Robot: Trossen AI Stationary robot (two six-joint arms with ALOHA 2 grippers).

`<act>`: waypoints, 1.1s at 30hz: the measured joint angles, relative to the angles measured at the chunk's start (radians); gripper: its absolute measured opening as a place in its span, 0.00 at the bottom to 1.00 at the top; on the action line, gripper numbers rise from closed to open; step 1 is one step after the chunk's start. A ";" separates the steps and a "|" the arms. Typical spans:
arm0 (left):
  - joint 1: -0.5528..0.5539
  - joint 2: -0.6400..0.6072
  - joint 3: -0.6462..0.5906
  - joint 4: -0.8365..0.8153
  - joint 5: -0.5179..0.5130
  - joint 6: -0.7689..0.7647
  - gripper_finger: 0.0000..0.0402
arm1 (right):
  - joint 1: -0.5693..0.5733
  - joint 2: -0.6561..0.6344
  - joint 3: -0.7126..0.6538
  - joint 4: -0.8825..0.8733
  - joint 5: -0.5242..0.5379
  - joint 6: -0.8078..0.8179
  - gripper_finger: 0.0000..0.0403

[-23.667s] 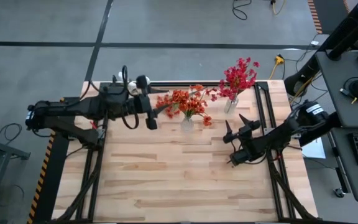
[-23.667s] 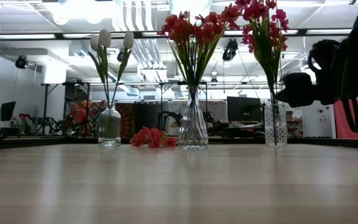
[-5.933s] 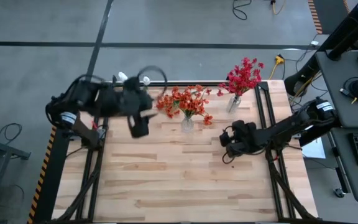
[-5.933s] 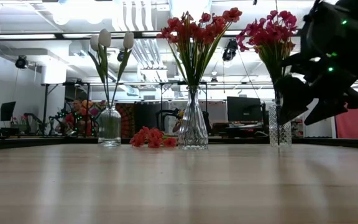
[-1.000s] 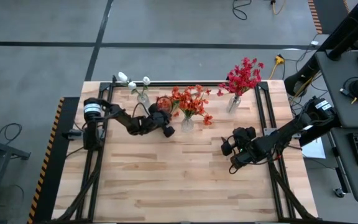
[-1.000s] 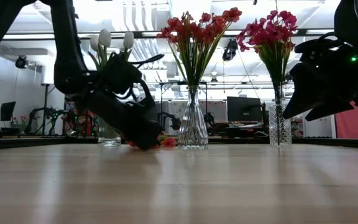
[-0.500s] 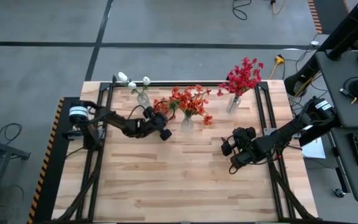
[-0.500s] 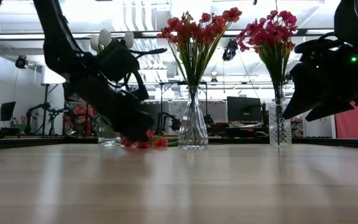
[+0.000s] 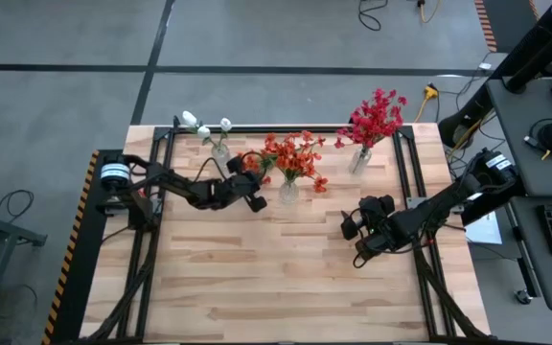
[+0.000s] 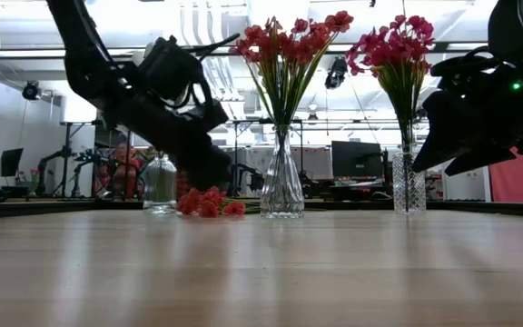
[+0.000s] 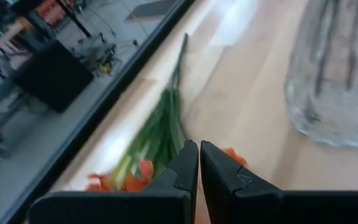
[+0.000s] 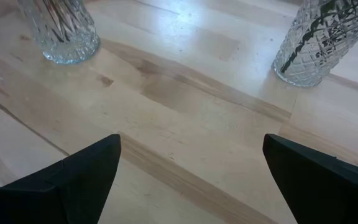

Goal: Sort flowers into vase by color
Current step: Put the orange flowers into the bottom transparent vase

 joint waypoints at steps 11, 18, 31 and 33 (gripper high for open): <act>0.087 0.129 0.087 0.032 -0.024 0.071 0.00 | 0.000 0.000 0.000 0.003 0.008 0.000 0.96; 0.090 0.168 0.090 0.011 -0.068 0.063 0.00 | 0.000 0.000 0.000 0.003 0.009 0.000 0.96; 0.092 0.165 0.087 -0.074 -0.079 -0.039 0.00 | 0.000 0.000 0.000 0.003 0.009 0.000 0.96; 0.092 0.164 0.087 -0.088 -0.079 -0.052 0.00 | 0.000 0.000 0.000 0.004 0.009 0.000 0.96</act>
